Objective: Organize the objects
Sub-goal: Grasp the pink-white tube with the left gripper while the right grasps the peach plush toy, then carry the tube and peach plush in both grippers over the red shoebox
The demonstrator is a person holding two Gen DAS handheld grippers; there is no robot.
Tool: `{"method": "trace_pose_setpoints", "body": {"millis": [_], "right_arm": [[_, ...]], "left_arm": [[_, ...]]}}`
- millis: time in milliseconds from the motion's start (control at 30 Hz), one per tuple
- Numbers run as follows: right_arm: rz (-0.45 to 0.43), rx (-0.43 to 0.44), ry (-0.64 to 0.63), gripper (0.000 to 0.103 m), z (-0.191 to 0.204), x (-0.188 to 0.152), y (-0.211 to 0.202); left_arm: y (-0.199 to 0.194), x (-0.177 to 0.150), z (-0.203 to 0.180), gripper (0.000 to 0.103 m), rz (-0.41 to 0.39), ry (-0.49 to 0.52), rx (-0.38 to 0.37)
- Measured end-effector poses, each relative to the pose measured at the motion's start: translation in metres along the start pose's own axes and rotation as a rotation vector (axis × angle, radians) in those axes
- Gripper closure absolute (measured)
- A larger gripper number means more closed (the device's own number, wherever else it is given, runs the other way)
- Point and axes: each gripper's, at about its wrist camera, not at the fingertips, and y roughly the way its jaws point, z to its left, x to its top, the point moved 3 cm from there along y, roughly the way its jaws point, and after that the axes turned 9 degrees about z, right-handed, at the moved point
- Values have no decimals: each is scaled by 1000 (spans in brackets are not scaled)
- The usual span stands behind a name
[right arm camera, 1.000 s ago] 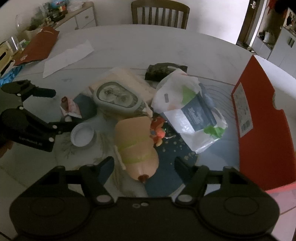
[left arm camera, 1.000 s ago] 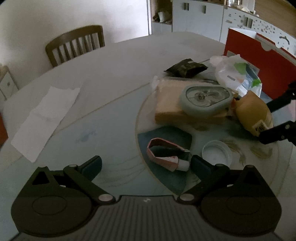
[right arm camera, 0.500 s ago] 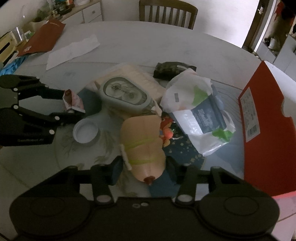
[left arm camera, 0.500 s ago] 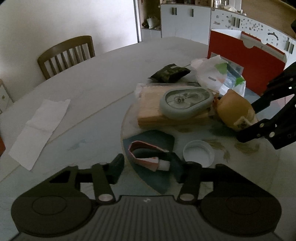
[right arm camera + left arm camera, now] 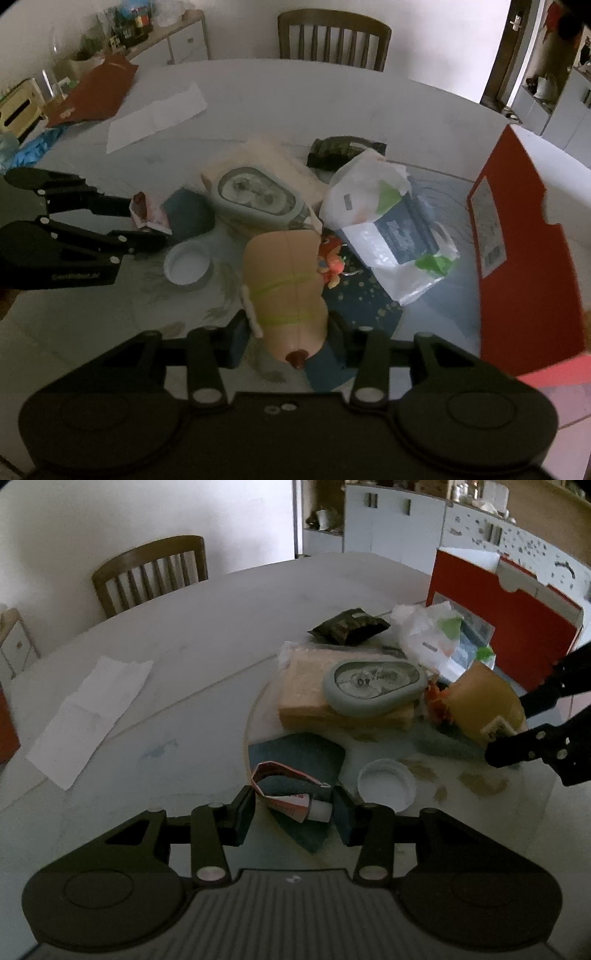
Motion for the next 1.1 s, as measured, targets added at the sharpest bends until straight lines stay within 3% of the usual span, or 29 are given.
{"method": "trace_pose_setpoints", "body": {"millis": [400, 733, 1100], "right_arm": [[-86, 13, 51, 61, -18, -12, -49], [-169, 20, 40, 61, -44, -14, -89], [-196, 1, 57, 61, -98, -25, -116]], "left_arm": [[-50, 11, -26, 59, -48, -56, -37], [-90, 44, -80, 59, -134, -1, -59], [-96, 88, -154, 59, -171, 72, -84]]}}
